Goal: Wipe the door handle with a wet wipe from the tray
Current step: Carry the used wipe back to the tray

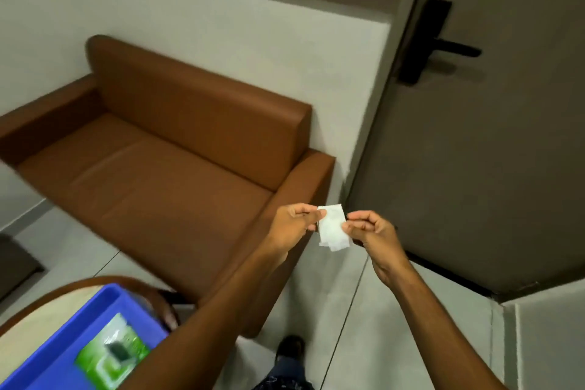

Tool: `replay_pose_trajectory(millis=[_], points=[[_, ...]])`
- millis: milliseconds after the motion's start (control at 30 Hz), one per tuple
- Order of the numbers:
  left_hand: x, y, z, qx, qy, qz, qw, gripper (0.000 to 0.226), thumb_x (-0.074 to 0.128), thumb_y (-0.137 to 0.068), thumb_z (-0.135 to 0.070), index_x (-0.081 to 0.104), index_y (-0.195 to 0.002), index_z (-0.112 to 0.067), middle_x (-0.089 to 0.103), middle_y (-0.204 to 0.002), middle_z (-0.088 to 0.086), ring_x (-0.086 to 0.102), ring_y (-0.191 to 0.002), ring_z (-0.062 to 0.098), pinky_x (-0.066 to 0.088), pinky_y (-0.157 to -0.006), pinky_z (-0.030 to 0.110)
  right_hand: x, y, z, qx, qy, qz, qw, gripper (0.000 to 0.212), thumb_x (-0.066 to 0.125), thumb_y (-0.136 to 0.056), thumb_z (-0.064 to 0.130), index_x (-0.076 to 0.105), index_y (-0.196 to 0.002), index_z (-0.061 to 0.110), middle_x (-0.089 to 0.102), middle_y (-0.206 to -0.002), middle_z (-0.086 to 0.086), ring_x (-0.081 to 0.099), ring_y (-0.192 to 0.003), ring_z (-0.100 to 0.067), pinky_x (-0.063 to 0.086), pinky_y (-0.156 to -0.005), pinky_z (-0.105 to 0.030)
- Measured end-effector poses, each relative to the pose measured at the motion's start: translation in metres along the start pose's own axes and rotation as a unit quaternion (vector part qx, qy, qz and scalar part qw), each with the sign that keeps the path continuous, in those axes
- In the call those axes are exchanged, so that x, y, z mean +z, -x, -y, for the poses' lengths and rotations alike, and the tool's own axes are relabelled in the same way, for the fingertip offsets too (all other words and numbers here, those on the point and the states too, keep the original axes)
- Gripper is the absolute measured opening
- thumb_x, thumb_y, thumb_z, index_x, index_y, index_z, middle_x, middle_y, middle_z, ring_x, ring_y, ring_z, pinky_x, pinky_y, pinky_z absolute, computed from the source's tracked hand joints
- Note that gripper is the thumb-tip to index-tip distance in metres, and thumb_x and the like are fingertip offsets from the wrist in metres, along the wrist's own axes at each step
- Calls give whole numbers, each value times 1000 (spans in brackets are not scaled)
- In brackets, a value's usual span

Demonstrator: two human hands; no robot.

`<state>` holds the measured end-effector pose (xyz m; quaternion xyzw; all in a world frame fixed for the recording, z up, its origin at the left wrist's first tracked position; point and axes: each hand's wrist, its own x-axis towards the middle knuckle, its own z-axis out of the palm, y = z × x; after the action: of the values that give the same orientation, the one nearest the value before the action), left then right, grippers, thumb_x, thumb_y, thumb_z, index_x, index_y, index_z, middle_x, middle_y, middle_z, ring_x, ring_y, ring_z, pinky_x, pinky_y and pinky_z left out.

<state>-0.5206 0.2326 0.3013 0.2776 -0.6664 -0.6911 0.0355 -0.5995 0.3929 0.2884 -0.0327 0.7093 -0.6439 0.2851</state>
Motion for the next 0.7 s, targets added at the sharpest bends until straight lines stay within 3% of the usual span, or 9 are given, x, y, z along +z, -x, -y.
replay_pose_trajectory(millis=[133,267,367,467,567,700], points=[[-48,55,35,-16,8,-80,997,24,66,-90,-16,67,-104,3,67,-85,11,55,-59,10,45,-53,17,62,36,-26,23,39,65,997,12,73,-80,5,65,-87,11,73,-84,-12,67,-80,-24,53,-71,-33],[-108,109,71,-25,27,-162,986,25,69,-87,-9,57,-109,-7,65,-80,9,56,-52,3,47,-49,15,135,67,-55,29,50,89,994,11,72,-80,1,65,-87,1,69,-82,-12,63,-73,-20,51,-62,-25],[-167,161,117,-46,36,-248,967,26,71,-82,1,53,-91,-15,61,-67,5,55,-47,2,46,-50,18,210,99,-89,58,80,151,984,12,70,-81,-1,67,-93,-1,69,-82,-10,63,-69,-15,53,-57,-16],[-231,205,166,-72,-11,-325,943,16,72,-81,-1,64,-80,-15,68,-74,5,62,-64,12,52,-68,30,291,129,-129,67,118,203,970,17,66,-82,-7,68,-99,-7,68,-87,-13,60,-69,-11,50,-57,-8],[-292,234,218,-98,-60,-365,924,10,70,-83,-6,74,-91,-12,75,-92,7,69,-84,21,53,-79,32,370,150,-173,58,184,228,954,17,68,-81,-6,72,-97,-3,72,-93,-18,63,-75,-15,53,-72,-18],[-370,258,289,-144,-149,-350,914,29,59,-87,-1,69,-113,-9,70,-114,13,67,-97,30,49,-89,35,467,165,-231,20,307,234,922,15,67,-82,3,77,-93,7,76,-98,-14,68,-84,-17,49,-72,-18]])
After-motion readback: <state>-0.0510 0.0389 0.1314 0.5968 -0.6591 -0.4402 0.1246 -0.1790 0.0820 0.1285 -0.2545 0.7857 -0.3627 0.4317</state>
